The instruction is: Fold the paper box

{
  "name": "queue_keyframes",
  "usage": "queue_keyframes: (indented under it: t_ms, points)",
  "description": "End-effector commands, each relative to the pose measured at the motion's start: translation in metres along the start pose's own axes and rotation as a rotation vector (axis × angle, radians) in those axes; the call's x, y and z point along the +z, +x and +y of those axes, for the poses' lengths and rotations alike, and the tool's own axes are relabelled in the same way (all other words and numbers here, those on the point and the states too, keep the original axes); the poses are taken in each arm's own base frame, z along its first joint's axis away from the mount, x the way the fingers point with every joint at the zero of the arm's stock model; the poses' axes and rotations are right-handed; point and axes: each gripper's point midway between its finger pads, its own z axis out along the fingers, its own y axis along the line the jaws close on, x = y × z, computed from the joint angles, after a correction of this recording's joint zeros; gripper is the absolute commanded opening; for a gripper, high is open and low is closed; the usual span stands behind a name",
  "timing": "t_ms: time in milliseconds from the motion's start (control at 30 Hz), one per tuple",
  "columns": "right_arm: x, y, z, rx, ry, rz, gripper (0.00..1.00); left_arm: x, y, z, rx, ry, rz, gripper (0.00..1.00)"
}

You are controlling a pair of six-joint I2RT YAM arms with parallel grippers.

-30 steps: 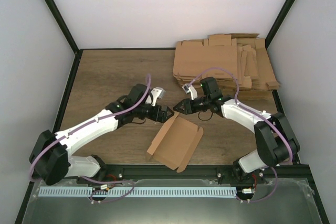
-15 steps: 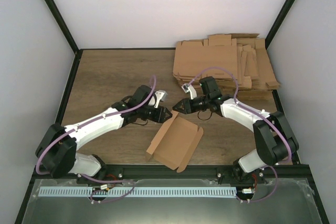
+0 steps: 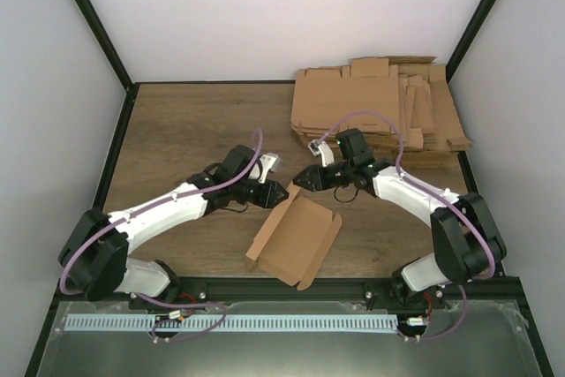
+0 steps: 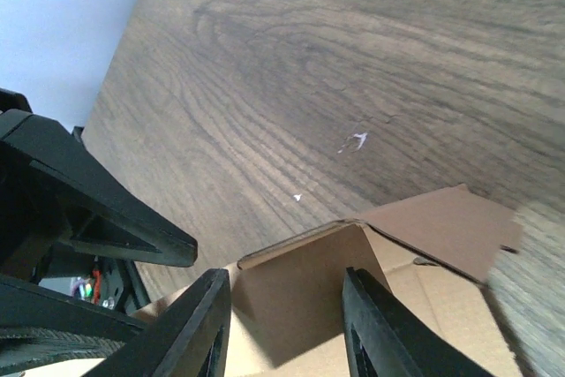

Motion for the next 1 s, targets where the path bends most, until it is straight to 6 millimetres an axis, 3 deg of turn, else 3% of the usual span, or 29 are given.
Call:
queue_keyframes:
  t_ms: [0,167,367,567,967]
  points:
    - [-0.016,-0.011,-0.001,-0.027,0.085,-0.061,0.38,0.001,0.018,0.012,0.012,-0.045,0.048,0.36]
    - [-0.027,-0.013,-0.002,-0.038,0.128,-0.108,0.42,0.001,0.021,0.014,0.022,-0.052,0.057,0.36]
    - [-0.031,-0.004,-0.016,0.000,0.201,-0.133,0.42,0.001,0.020,0.015,0.036,-0.059,0.062,0.36]
    - [-0.033,0.014,-0.048,0.101,0.288,-0.131,0.42,0.000,0.019,0.015,0.050,-0.065,0.063,0.36]
    - [-0.005,0.037,-0.080,0.223,0.272,-0.096,0.42,-0.001,0.018,0.017,0.060,-0.076,0.064,0.36]
